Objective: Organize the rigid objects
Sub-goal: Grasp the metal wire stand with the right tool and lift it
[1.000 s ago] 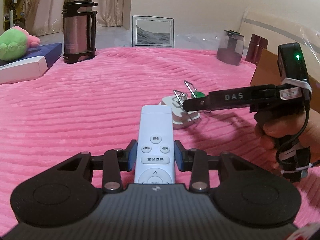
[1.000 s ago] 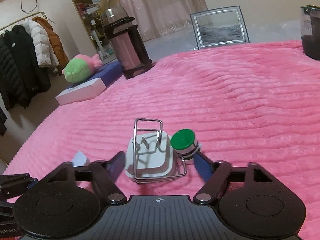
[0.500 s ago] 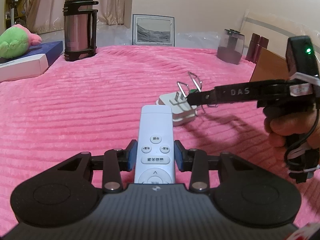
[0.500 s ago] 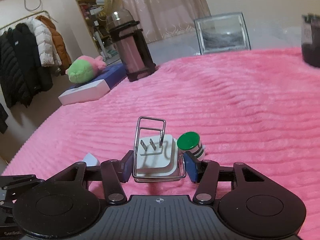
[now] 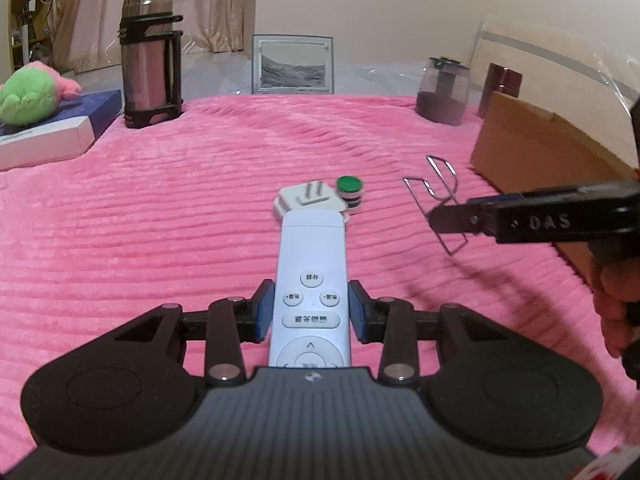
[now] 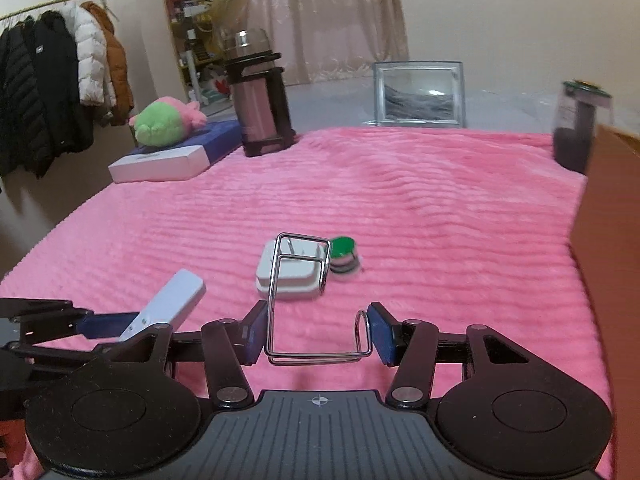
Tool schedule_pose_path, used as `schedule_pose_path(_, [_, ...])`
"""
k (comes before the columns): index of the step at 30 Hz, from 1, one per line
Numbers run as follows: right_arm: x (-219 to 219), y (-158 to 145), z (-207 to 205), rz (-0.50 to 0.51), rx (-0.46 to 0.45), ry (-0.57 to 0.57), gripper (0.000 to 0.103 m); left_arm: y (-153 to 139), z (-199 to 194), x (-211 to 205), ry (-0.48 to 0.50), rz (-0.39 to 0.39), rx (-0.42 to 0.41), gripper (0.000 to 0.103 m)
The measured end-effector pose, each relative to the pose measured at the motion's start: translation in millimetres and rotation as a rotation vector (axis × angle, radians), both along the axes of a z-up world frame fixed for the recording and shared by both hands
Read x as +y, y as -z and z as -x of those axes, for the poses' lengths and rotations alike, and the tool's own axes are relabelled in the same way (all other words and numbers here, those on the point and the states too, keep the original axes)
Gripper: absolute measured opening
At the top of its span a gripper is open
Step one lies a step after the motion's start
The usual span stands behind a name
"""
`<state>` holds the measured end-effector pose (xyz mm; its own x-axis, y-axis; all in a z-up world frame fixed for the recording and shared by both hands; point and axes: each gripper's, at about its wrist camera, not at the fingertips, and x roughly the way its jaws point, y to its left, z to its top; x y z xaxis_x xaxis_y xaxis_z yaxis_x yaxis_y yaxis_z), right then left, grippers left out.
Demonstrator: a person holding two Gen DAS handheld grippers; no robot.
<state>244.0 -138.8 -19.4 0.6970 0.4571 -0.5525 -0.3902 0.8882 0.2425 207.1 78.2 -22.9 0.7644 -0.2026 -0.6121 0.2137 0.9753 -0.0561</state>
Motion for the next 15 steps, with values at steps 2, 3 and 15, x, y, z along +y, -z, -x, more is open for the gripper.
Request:
schedule_pose_path(2, [-11,-10,15,-0.003,-0.009,0.015,0.05,-8,6,-8,0.01,0.001,-0.004,0.033])
schedule_pose_path(3, [-15,-15,22,-0.006,-0.013,0.023,0.05,-13,9,-14,0.021,-0.002,-0.009,0.033])
schedule_pose_path(15, [-135,-105,86,-0.013,-0.105,0.169,0.05,-92,27,-110,0.202,0.008,-0.094,0.033])
